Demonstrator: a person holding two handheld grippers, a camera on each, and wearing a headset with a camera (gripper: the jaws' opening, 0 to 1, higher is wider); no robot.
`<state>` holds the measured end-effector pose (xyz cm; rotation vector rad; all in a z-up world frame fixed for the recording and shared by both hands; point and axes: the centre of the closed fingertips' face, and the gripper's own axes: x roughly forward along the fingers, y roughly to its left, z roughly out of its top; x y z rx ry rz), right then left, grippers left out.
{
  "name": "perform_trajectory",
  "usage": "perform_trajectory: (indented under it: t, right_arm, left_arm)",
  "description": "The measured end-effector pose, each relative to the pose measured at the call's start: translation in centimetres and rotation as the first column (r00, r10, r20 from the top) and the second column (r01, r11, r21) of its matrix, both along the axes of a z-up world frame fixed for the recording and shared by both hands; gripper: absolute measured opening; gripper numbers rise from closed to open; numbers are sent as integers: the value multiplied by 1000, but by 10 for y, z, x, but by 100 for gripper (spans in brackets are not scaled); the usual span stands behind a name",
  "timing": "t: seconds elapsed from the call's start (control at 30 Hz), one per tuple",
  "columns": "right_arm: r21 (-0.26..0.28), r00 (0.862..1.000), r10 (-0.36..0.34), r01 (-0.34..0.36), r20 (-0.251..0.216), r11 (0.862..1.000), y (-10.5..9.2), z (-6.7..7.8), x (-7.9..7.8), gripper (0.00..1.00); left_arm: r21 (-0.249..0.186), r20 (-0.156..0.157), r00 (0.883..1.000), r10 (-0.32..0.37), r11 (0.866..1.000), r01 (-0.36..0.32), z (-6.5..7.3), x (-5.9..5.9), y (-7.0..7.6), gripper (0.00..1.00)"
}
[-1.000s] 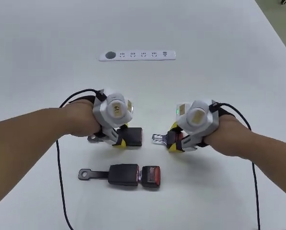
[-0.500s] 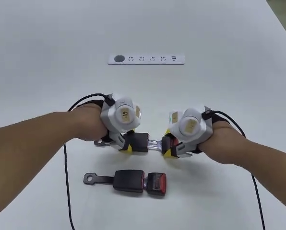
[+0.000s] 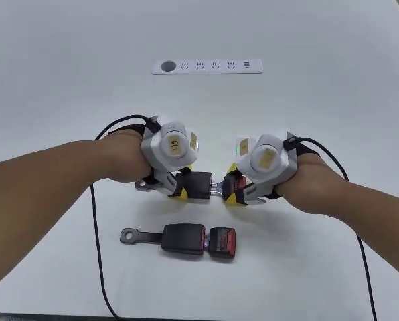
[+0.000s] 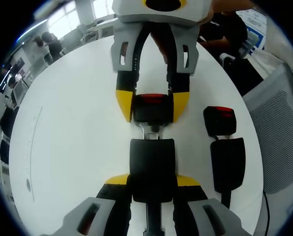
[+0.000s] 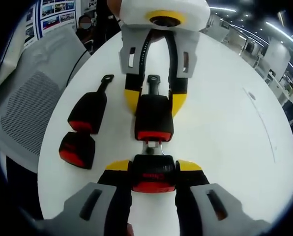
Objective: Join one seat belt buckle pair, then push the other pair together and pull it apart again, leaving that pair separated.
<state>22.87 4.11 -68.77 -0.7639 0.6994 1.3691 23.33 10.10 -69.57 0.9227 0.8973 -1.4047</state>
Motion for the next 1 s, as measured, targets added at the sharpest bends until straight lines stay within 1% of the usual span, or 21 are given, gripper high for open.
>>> perform_trajectory:
  t: [0.07,0.23,0.3,0.37,0.4,0.43,0.57,0.67,0.77,0.93,1.0]
  right_arm:
    - [13,1000,-7,7,-12,1000,0,0,1,32]
    - [19,1000,-17,17,-23,1000,3,0,2,31]
    - [20,1000,-18,19,-22,1000,7,1,0,31]
    - [36,999,-24,25,-25,999,13,1,0,31]
    - [31,1000,-22,23,-20,999,16,1,-1,31]
    - [24,1000,-20,21,-14,1000,17,1,-1,31]
    - [37,999,-29,30,-22,999,17,2,0,31]
    - [31,999,-31,32,-16,999,17,3,-1,31]
    - [37,999,-33,33,-18,999,18,3,-1,31]
    - [31,999,-32,33,-13,999,18,4,-2,31]
    - [30,999,-31,31,-12,999,18,3,-2,31]
  left_arm:
    - [-2,1,1000,-2,1000,2,0,0,0,32]
    - [-4,1,1000,-6,1000,6,0,0,0,32]
    - [-6,1,1000,-8,1000,8,0,0,0,32]
    - [-8,3,1000,-10,1000,10,1,0,0,32]
    - [-11,4,1000,-11,1000,11,1,0,0,32]
    - [-13,4,1000,-9,1000,9,2,-2,0,32]
    - [-12,6,1000,-11,1000,11,5,-4,-2,32]
    - [-9,6,1000,-13,1000,13,7,-6,-4,32]
    - [-6,7,1000,-12,1000,12,7,-6,-4,32]
    - [-7,6,1000,-6,1000,6,9,-7,-5,32]
    - [-8,6,1000,-3,1000,3,8,-6,-4,32]
